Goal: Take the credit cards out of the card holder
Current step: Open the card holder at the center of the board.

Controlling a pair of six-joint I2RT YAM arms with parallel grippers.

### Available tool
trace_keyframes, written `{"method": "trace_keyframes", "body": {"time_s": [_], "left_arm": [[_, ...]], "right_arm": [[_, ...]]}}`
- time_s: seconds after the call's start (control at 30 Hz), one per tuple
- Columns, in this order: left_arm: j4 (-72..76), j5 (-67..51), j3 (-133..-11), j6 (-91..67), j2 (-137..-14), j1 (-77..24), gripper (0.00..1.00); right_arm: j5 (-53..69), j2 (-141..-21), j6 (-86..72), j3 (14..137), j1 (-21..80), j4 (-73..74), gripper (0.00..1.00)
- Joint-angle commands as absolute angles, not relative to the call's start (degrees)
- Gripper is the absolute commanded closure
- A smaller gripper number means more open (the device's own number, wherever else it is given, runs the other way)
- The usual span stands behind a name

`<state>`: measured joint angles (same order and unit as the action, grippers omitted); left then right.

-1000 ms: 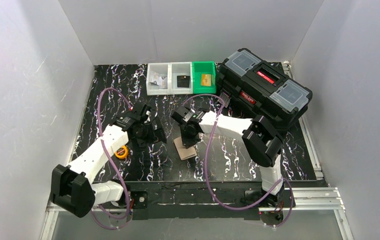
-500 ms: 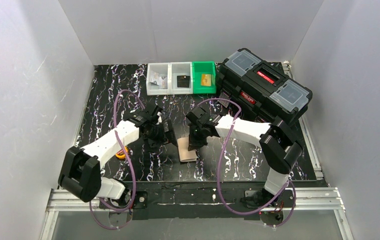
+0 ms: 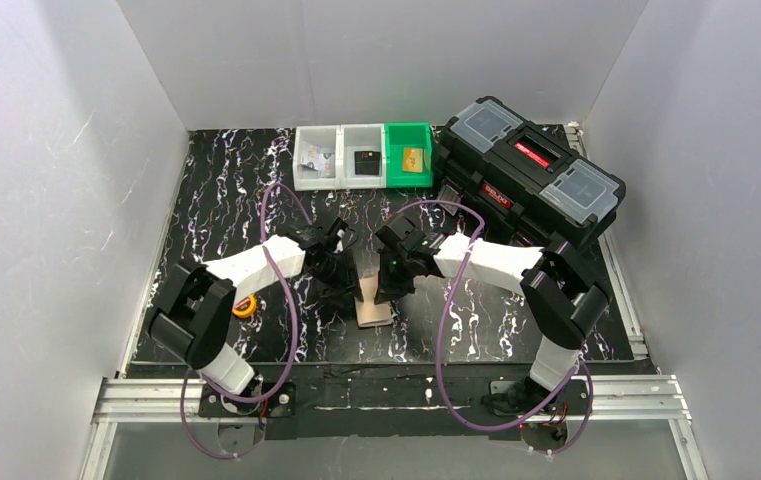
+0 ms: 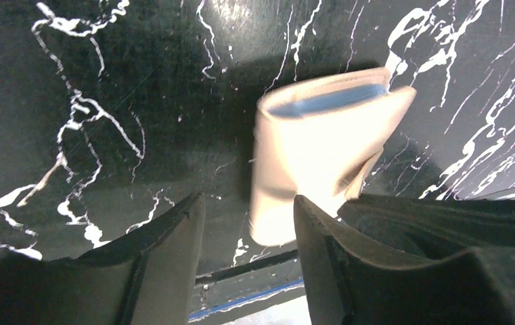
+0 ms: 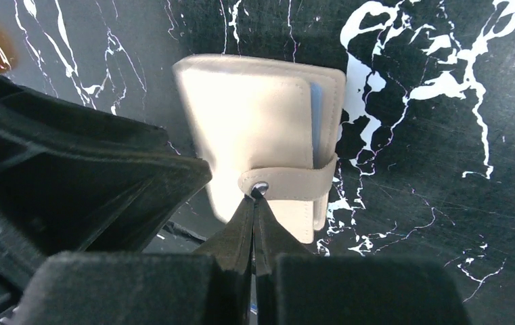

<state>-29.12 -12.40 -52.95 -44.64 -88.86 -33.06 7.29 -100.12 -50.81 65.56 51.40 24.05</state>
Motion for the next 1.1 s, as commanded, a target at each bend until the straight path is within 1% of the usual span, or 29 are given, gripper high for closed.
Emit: {"method": "trace_keyframes", "body": {"time_s": [0.0,0.07,0.17,0.3,0.4,0.43,0.67,0.73,0.93,1.0,1.07], "left_arm": [[-27.13,-12.51,-51.59,-46.17,-90.86,-33.92,0.54],[-26.67,-12.39,-51.12,-46.64,-91.81,-33.93,0.58],[-26.33,-12.06,-50.69,-47.14,-92.91,-33.93,0.59],[-26.24,-11.74,-50.42,-47.28,-93.32,-33.93,0.61],[-26.45,-11.63,-50.34,-47.04,-93.38,-33.92,0.61],[-26.5,-11.61,-50.35,-46.97,-93.42,-33.93,0.61],[-26.8,-11.53,-50.26,-46.77,-93.09,-33.93,0.61],[-26.9,-11.55,-50.33,-46.67,-93.16,-33.93,0.62],[-27.07,-11.7,-50.52,-46.75,-93.51,-33.93,0.62],[-27.15,-11.69,-50.72,-46.74,-93.63,-33.93,0.62],[-27.33,-11.46,-50.8,-46.59,-93.68,-33.93,0.62]], "right_arm": [[6.48,-98.95,-49.35,67.57,51.33,25.12,0.94],[5.59,-99.31,-48.99,68.81,51.41,26.75,0.88],[4.32,-99.4,-48.38,70.43,51.57,28.37,0.76],[1.55,-99.87,-47.5,72.75,51.84,30.59,0.71],[0.31,-101.66,-46.87,74.78,52.03,32.65,0.69],[-1.55,-102.22,-46.66,75.28,52.1,33.2,0.67],[-2.9,-105.27,-45.39,77.34,52.86,34.92,0.51],[-2.94,-105.98,-45.2,77.92,53.14,35.47,0.49],[-4.34,-107.39,-44.61,79.26,54.11,37.42,0.48],[-5.28,-107.22,-44.56,78.75,54.14,38.17,0.53],[-5.95,-106.5,-44.77,77.59,54.14,38.11,0.56]]}}
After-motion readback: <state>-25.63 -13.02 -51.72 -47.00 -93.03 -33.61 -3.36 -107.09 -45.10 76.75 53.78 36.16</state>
